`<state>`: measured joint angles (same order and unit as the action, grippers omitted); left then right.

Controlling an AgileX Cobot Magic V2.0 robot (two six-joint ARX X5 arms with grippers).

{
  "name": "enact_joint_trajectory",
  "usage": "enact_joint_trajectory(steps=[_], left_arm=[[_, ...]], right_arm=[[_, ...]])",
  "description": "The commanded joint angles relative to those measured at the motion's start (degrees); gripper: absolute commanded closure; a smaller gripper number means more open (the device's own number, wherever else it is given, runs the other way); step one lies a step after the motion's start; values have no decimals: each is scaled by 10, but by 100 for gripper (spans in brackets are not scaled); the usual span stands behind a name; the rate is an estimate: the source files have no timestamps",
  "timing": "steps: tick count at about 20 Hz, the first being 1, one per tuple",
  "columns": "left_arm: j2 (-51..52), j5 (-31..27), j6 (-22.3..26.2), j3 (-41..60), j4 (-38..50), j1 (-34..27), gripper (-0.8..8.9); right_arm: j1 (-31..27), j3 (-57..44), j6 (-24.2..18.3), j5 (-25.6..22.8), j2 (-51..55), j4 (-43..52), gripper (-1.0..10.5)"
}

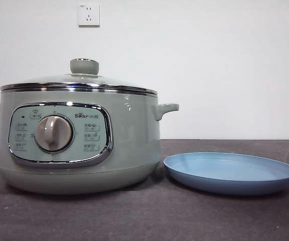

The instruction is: Take the pumpkin out from the steamer,put the pumpkin in the blue plate,close the lid

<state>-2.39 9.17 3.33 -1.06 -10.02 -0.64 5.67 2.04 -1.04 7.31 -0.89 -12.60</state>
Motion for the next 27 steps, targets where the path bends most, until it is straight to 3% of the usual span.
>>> enact_joint_trajectory(steps=[1, 7, 10, 14, 17, 22, 27], left_arm=[[1, -1, -6, 7, -3, -2, 817], [1, -1, -6, 7, -3, -2, 817], [1, 6, -16, 7, -3, -2, 816], [1, 55, -124, 7, -2, -1, 817], [1, 107, -206, 7, 0, -1, 817], [1, 123, -246, 7, 3, -1, 817], [1, 124, -248, 7, 10, -1, 818]], right_arm=[[0, -5, 5, -2, 1, -3, 957], [0, -5, 12, -1, 1, -3, 958], [0, -5, 77, 3, 1, -3, 957], [0, -5, 190, 2, 1, -3, 958], [0, -5, 241, 2, 1, -3, 958], [0, -5, 261, 3, 1, -3, 958], [0, -2, 261, 3, 1, -8, 958]])
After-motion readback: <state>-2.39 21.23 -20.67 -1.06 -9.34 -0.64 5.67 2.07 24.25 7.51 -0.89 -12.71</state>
